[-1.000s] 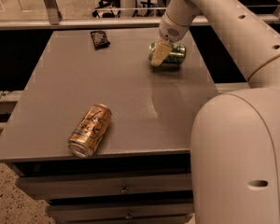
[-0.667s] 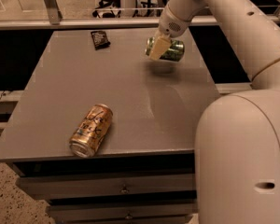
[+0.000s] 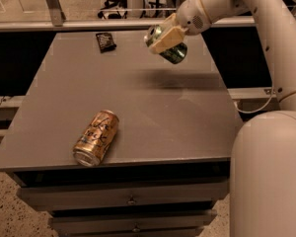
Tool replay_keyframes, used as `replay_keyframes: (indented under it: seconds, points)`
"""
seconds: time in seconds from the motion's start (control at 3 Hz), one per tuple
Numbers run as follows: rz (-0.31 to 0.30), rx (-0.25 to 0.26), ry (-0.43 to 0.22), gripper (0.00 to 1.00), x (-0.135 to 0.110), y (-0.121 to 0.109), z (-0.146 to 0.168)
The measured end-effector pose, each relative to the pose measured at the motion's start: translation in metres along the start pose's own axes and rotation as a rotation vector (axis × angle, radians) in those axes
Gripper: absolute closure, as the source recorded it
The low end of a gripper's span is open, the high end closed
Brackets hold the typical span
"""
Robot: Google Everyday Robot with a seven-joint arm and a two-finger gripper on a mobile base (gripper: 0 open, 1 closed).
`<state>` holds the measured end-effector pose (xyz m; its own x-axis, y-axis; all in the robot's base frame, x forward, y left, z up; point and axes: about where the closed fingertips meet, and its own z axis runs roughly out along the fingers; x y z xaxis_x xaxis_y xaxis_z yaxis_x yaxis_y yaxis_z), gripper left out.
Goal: Place green can upright
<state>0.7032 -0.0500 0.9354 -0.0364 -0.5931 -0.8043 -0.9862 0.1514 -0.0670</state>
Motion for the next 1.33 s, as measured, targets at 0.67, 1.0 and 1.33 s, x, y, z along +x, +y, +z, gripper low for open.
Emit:
replay_keyframes:
  seconds: [0.67, 1.0, 1.33]
  points:
    - [0.121, -0.075, -0.313, 1.00, -0.001, 0.015, -0.021]
    - [0.234, -0.076, -0.420, 1.00, 0.023, 0.020, -0.036]
    - [0.225, -0.078, -0.435, 1.00, 0.023, 0.022, -0.035]
